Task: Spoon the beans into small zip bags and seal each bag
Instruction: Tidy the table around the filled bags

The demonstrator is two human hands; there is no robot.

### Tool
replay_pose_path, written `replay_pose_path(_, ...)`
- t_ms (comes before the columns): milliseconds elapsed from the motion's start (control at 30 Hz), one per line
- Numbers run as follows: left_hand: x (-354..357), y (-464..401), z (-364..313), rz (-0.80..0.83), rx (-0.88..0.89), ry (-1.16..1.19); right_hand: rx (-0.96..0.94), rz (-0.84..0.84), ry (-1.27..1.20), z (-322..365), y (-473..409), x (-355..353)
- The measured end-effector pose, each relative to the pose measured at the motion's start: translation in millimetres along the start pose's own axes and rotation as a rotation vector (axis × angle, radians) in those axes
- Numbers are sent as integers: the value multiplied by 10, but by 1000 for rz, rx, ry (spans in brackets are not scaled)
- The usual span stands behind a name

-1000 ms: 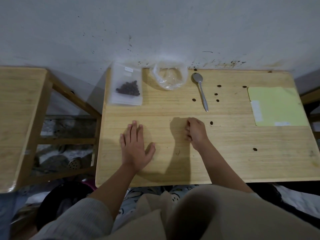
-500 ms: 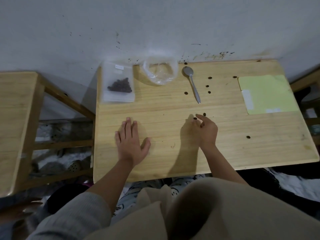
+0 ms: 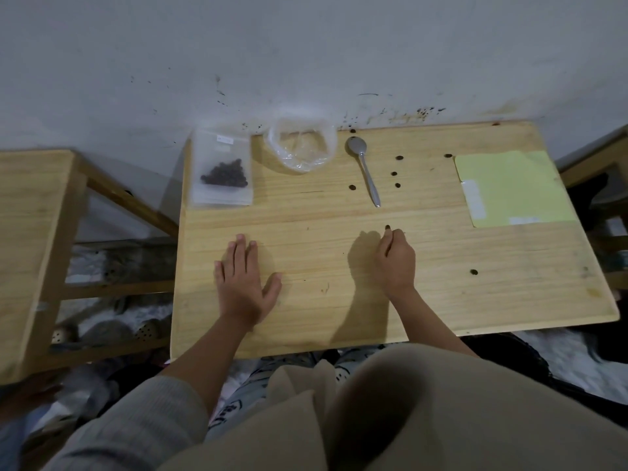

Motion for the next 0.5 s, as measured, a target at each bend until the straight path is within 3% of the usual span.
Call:
replay_pose_path(267,18,-34,18,-5,-22,-32,152,193,-223,-350,23,-84)
replay_pose_path(500,-16,-52,-91,-61,-181,137,294,146,-440,-682,158,-389)
Point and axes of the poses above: each hand's wrist, its own y-axis away from the middle knuckle, its own x-axis out of the palm, z = x × y, the point moved 10 cm from there along -y, towards the middle knuckle, and after that the axes turned 3 degrees about z, right-handed, at the moved point
